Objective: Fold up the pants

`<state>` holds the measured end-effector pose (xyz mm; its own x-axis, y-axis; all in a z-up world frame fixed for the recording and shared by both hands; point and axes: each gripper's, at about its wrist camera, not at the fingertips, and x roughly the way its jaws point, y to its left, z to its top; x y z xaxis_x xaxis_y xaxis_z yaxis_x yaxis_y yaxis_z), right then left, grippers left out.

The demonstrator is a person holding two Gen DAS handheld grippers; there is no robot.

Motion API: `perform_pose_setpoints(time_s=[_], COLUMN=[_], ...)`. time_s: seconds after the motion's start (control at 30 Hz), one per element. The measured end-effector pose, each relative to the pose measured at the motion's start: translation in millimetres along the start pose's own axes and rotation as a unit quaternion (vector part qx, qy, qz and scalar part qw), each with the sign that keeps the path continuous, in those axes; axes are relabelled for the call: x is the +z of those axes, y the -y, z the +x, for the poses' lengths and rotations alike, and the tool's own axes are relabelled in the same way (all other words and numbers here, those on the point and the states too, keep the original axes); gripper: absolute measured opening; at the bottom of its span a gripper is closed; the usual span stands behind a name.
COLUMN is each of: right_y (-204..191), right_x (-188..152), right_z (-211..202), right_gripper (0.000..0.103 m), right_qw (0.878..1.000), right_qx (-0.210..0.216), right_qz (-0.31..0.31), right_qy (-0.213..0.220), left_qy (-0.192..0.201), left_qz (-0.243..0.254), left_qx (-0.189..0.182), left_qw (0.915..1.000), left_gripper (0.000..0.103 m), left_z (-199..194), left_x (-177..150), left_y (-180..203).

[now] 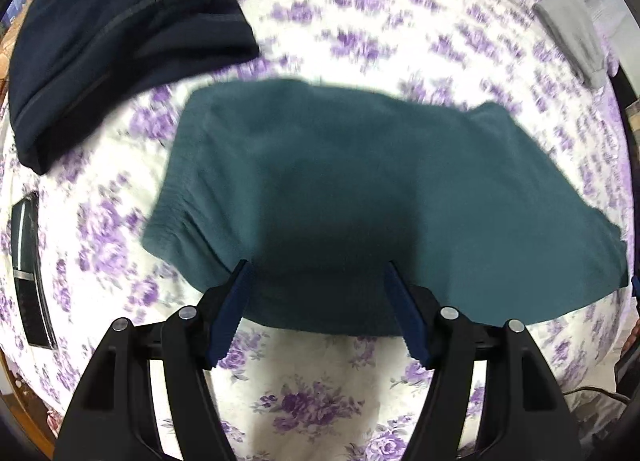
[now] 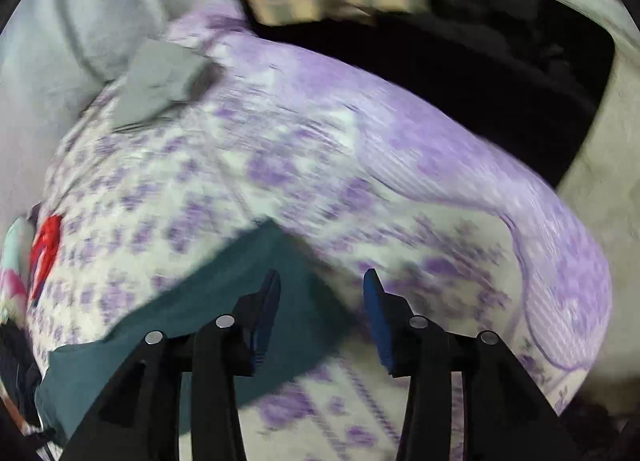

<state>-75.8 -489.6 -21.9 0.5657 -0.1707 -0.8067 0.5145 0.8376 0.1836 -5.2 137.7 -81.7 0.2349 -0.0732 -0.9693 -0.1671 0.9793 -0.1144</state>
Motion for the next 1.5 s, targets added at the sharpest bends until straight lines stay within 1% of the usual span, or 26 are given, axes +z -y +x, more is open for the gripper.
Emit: perform_pose_setpoints(time_s=[0.1,0.2,0.3,0.37,0.4,0.43,0.47,0.5,0.57,0.6,0.63,0.7,0.8,0.83,0.87,0.9,0.97,1.03,1.17,1.2,1.23,1.27,1.3,1.37,1.43,1.5], right_y=[-52.3,-119.7,-163.0,-177.8,-182.5,-184.5,-184.3,-177.3,-166.8,-163.2,-164.2,-184.4,-239.9,-271.1,-293.1,-311.3,-360.0,-405.8,-453.6,-459.6,-466.6,-470.2,-471.4,-468.8,-468.0,-468.2], right_x=[4.5,-10.7,-33.0,-49.8,-57.2,-60.8,-58.9,-50.1,-33.4,-25.0,-17.7,-16.9,-38.4,-50.8,-59.1,-65.6,-85.8,-104.4,-131.4,-136.9,-144.5,-148.7,-151.3,-144.1,-131.5,-128.0], right_z=[4.7,27.2,55.6,68.2,71.4,75.2,76.1,78.3,75.1,69.3,64.0,60.0,54.0,53.3,53.0,51.7,52.9,60.8,74.9,78.5,83.2,87.8,90.7,89.2,83.7,84.0], right_gripper=[0.044,0.044,0.044,0.042,0.038,0.030,0.025,0.013,0.017,0.017,0.017,0.020,0.052,0.053,0.053,0.053,0.052,0.052,0.052,0.050,0.041,0.030,0.014,0.012,0.012,0.012], right_qw=[0.995,0.979,0.963,0.950,0.946,0.943,0.944,0.952,0.968,0.974,0.975,0.962,0.927,0.909,0.897,0.889,0.866,0.847,0.823,0.818,0.810,0.806,0.804,0.808,0.819,0.825], right_qx=[0.081,0.138,0.159,0.167,0.152,0.134,0.131,0.106,0.037,0.045,0.086,0.147,0.218,0.251,0.268,0.278,0.307,0.315,0.310,0.305,0.298,0.292,0.282,0.287,0.301,0.296], right_qz=[-0.055,-0.137,-0.183,-0.212,-0.239,-0.268,-0.269,-0.257,-0.233,-0.211,-0.192,-0.205,-0.276,-0.301,-0.318,-0.329,-0.356,-0.387,-0.427,-0.436,-0.450,-0.460,-0.470,-0.465,-0.444,-0.447], right_qy=[-0.020,-0.064,-0.118,-0.155,-0.158,-0.146,-0.140,-0.125,-0.087,-0.071,-0.077,-0.101,-0.131,-0.140,-0.150,-0.155,-0.172,-0.186,-0.210,-0.217,-0.228,-0.232,-0.230,-0.222,-0.204,-0.177], left_qy=[0.019,0.019,0.011,0.009,0.003,-0.004,-0.008,-0.012,-0.008,-0.005,-0.003,0.006,0.019,0.023,0.028,0.031,0.038,0.037,0.030,0.030,0.031,0.032,0.032,0.036,0.045,0.030], left_qz=[-0.006,-0.025,-0.050,-0.054,-0.051,-0.051,-0.055,-0.065,-0.078,-0.080,-0.078,-0.068,-0.055,-0.055,-0.058,-0.061,-0.064,-0.070,-0.082,-0.081,-0.079,-0.076,-0.072,-0.073,-0.077,-0.084], left_qx=[-0.001,0.011,0.010,0.007,0.014,0.021,0.023,0.016,0.005,0.003,0.004,0.009,0.016,0.015,0.014,0.013,0.010,0.016,0.014,0.012,0.013,0.015,0.017,0.023,0.039,0.060], left_qw=[0.9998,0.9995,0.9987,0.9985,0.9986,0.9985,0.9982,0.9977,0.9969,0.9968,0.9970,0.9977,0.9982,0.9981,0.9978,0.9976,0.9972,0.9967,0.9961,0.9962,0.9963,0.9965,0.9967,0.9964,0.9952,0.9942], left_gripper=[0.070,0.071,0.071,0.071,0.071,0.071,0.071,0.071,0.071,0.071,0.071,0.071,0.071,0.071,0.071,0.072,0.076,0.078,0.078,0.078,0.078,0.078,0.078,0.075,0.073,0.073], left_z=[-6.1,-0.7,4.4,7.8,12.8,17.1,19.8,22.7,21.0,18.4,16.3,10.8,4.8,1.8,-1.4,-1.7,-4.8,-4.1,3.1,5.0,5.9,7.1,8.5,9.7,10.1,18.4], left_x=[7.0,15.2,13.4,9.5,8.7,6.4,3.8,2.4,0.9,1.0,1.3,3.3,9.9,11.5,13.6,15.5,18.3,17.8,14.2,13.5,12.8,12.4,12.3,12.5,14.3,17.7], left_y=[-5.2,-14.2,-22.6,-26.9,-28.2,-32.3,-36.4,-41.7,-47.0,-47.3,-46.5,-43.3,-40.2,-40.0,-41.2,-41.3,-43.6,-49.4,-58.6,-58.9,-58.3,-58.2,-58.2,-59.6,-62.4,-67.7])
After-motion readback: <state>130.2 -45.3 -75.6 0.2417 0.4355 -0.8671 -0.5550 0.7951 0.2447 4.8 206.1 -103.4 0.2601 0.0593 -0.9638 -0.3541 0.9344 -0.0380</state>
